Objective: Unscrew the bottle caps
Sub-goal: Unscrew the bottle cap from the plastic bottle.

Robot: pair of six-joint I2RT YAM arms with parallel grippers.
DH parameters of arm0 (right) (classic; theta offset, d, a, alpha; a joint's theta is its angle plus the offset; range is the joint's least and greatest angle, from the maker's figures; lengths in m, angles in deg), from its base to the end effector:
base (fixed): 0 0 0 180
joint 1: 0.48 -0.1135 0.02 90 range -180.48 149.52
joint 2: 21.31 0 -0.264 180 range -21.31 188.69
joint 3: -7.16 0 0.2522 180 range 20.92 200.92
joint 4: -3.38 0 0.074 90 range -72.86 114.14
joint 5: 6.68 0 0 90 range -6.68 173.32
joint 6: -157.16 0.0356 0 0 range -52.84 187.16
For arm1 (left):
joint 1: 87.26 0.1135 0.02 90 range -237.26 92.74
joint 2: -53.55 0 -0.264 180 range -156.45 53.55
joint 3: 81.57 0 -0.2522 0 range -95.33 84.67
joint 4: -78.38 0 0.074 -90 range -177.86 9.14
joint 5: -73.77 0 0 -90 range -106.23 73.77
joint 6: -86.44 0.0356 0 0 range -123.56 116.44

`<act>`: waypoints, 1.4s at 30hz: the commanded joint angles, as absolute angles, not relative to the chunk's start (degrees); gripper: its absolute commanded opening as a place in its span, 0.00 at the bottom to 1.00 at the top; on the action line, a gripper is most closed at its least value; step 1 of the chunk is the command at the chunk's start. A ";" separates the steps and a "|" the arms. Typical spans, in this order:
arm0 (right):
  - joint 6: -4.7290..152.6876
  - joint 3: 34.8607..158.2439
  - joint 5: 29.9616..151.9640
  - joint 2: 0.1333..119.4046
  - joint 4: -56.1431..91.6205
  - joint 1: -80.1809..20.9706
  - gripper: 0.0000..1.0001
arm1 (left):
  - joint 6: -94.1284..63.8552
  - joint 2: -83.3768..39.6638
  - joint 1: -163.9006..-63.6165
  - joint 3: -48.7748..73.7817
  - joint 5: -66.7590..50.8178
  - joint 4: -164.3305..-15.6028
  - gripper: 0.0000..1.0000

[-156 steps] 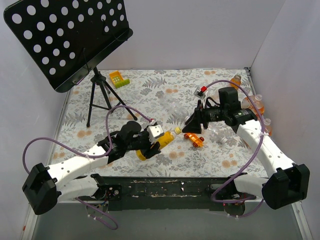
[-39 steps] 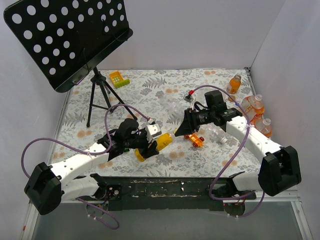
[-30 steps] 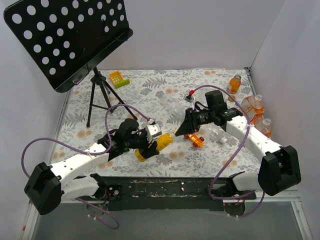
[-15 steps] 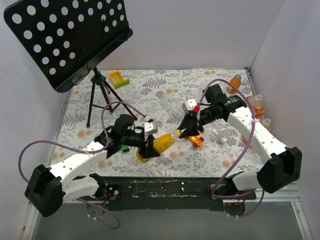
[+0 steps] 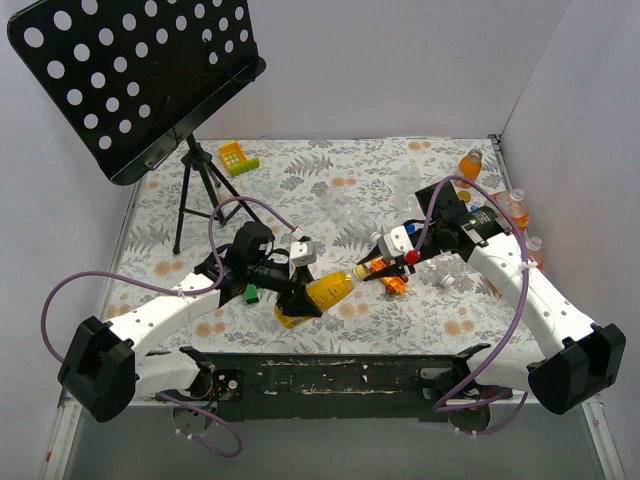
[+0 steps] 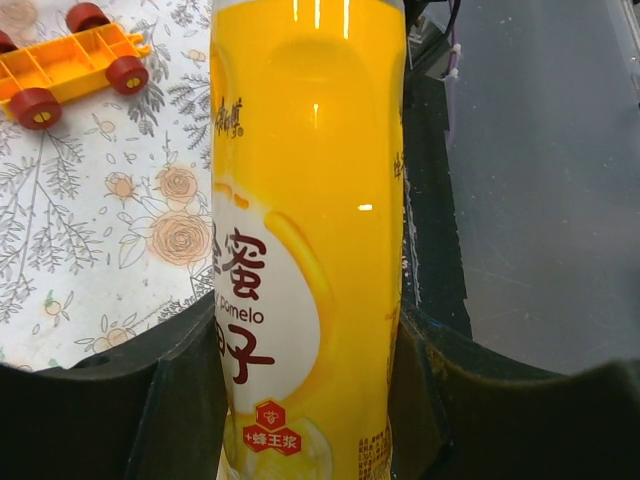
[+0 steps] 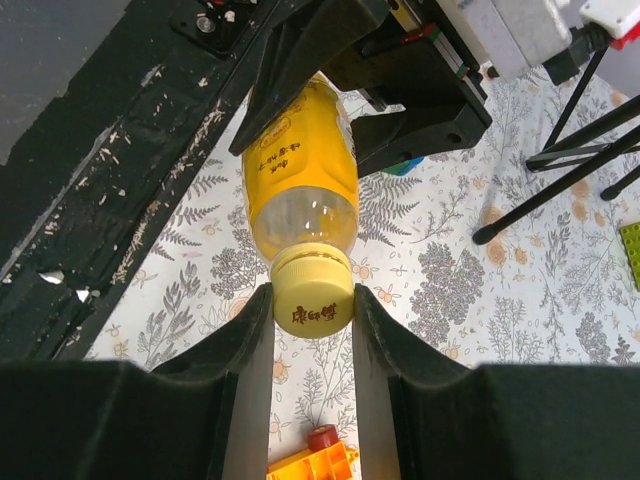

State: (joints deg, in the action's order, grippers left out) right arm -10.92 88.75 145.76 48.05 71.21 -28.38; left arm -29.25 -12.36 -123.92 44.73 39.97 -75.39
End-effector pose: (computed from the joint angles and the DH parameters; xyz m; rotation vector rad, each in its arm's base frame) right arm 0.1837 0.1330 0.3393 -1.8503 0.9178 0.8478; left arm 0.1686 -0.1624 0.2429 0.8231 2.2680 -1.6514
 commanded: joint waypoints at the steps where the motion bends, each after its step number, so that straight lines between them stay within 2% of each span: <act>1: -18.00 88.77 139.31 45.93 69.26 -26.76 0.01 | -27.55 -14.20 -123.38 42.75 51.17 -68.88 0.00; 6: -21.16 86.50 131.78 45.49 68.83 -29.48 0.01 | -24.13 -20.45 -123.47 38.71 53.82 -63.43 0.00; 10: -21.52 82.71 122.98 44.61 64.17 -30.18 0.01 | -23.25 -22.73 -123.56 37.83 49.52 -63.08 0.00; 14: -19.85 82.62 120.24 43.99 62.67 -30.01 0.01 | -22.28 -22.39 -123.47 38.53 43.02 -62.99 0.00; 26: -12.83 80.42 136.31 44.17 62.06 -30.01 0.01 | -24.03 -13.69 -123.47 44.68 30.88 -70.37 0.00; 33: -2.55 77.44 140.10 43.64 55.83 -30.01 0.14 | -26.14 -11.75 -123.47 45.74 28.60 -74.32 0.00; 40: 3.70 75.15 140.89 43.20 52.04 -30.01 0.15 | -26.85 -11.67 -123.56 45.91 27.54 -75.38 0.00; 42: 5.02 74.97 140.54 43.11 51.42 -30.10 0.20 | -27.02 -11.40 -123.56 46.00 27.28 -75.47 0.00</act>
State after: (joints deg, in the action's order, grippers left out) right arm -0.60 75.77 138.81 44.93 52.58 -30.43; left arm -24.97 -14.31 -124.40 45.89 29.59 -72.88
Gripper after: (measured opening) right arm 0.371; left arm 0.504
